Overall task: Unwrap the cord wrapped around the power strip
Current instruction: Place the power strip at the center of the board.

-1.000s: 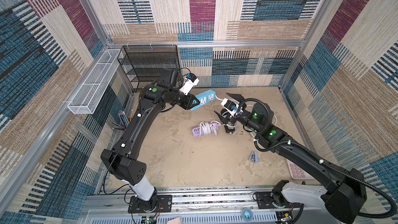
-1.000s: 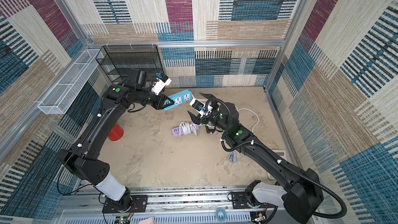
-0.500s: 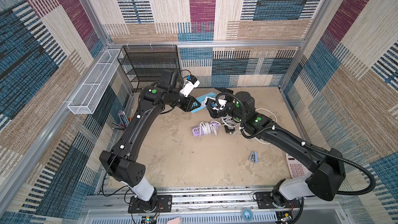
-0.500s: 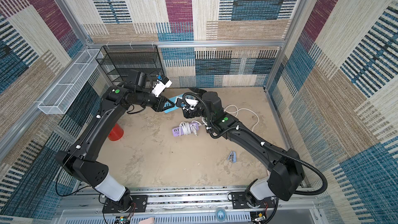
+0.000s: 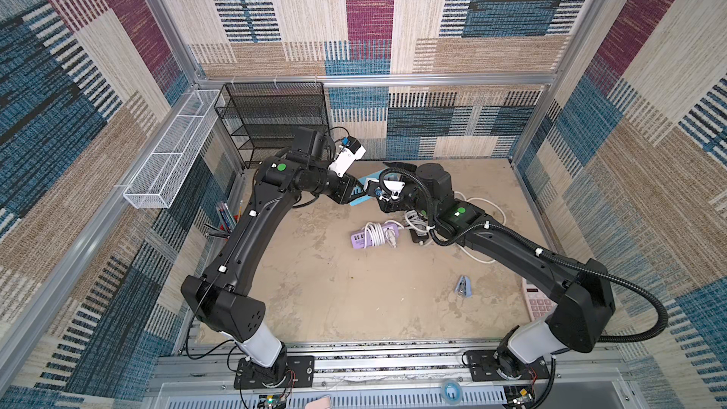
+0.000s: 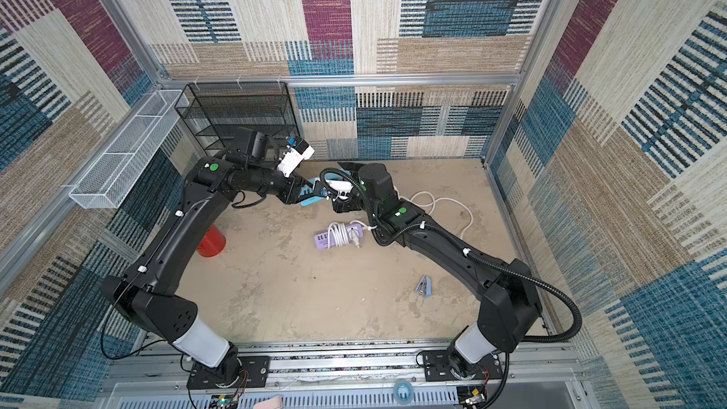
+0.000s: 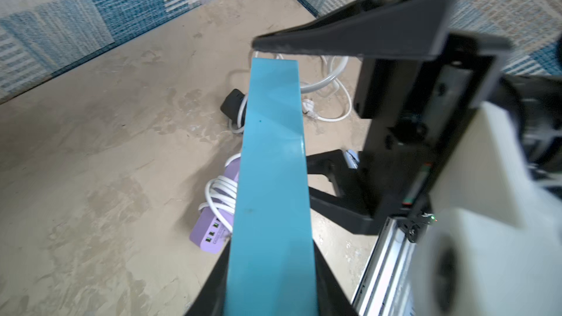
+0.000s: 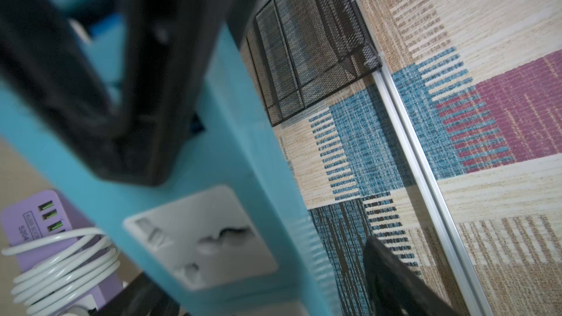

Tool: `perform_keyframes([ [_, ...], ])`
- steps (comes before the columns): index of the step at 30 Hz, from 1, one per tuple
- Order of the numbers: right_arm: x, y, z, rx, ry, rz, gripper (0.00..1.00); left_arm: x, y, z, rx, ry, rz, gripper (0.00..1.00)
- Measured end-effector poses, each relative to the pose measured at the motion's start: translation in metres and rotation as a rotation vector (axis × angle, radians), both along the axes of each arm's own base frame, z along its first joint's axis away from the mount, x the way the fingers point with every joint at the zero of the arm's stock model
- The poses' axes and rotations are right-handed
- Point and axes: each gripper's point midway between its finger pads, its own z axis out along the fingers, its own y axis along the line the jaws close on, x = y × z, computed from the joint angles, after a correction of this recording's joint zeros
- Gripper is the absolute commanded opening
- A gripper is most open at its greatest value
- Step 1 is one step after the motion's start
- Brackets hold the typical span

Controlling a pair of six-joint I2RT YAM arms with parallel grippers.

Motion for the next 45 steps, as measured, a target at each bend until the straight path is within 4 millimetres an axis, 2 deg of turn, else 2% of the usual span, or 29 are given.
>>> perform_keyframes([
  [5,-0.004,-0.001,-0.003,-0.013,-0.003,0.001,0.89,0.0,0.002,0.001,-0.011,0.007,-0.001,0.0],
  [7,-0.003,-0.001,-0.001,-0.014,-0.01,-0.003,0.78,-0.001,0.001,0.001,-0.016,0.009,-0.006,0.0],
  [10,0.0,0.0,0.001,-0.027,-0.02,-0.004,0.51,0.0,-0.001,0.004,-0.027,-0.001,-0.013,0.0],
  [12,-0.001,0.001,-0.012,-0.074,0.004,0.008,0.35,0.005,-0.002,0.01,-0.046,-0.025,-0.007,0.0],
  [14,-0.001,0.002,-0.016,-0.084,0.01,0.012,0.29,0.007,-0.001,0.01,-0.042,-0.028,-0.001,0.0],
  [17,-0.001,0.002,-0.015,-0.08,0.006,0.008,0.26,0.007,-0.001,0.011,-0.043,-0.031,0.003,0.0],
  [18,-0.001,0.001,-0.014,-0.079,0.006,0.007,0.26,0.007,-0.001,0.011,-0.045,-0.032,0.004,0.06],
  [20,-0.003,0.0,-0.015,-0.073,0.009,0.004,0.24,0.008,0.0,0.011,-0.053,-0.029,0.01,0.32],
  [21,-0.004,-0.001,-0.016,-0.065,0.012,0.004,0.23,0.008,0.002,0.011,-0.058,-0.03,0.017,0.6],
  [23,-0.006,-0.001,-0.017,-0.039,0.025,0.004,0.23,0.009,0.007,0.012,-0.063,-0.047,0.033,0.99],
  [27,0.001,-0.016,-0.027,-0.001,0.076,-0.055,0.22,0.023,0.036,0.016,-0.049,-0.105,0.158,1.0],
  [30,0.018,-0.036,-0.033,0.046,0.135,-0.121,0.22,0.031,0.06,0.023,-0.049,-0.164,0.266,1.0],
  [34,0.072,-0.088,-0.036,0.177,0.228,-0.302,0.23,0.039,0.083,0.034,-0.044,-0.252,0.37,1.0],
  [36,0.1,-0.112,-0.039,0.245,0.27,-0.4,0.23,0.042,0.084,0.037,-0.048,-0.274,0.377,1.0],
  [38,0.124,-0.14,-0.051,0.298,0.314,-0.526,0.22,0.045,0.087,0.037,-0.039,-0.285,0.396,1.0],
  [41,0.149,-0.176,-0.074,0.372,0.389,-0.681,0.22,0.048,0.089,0.037,-0.034,-0.295,0.412,1.0],
  [45,0.166,-0.237,-0.102,0.474,0.463,-0.89,0.22,0.049,0.09,0.037,-0.032,-0.301,0.418,1.0],
])
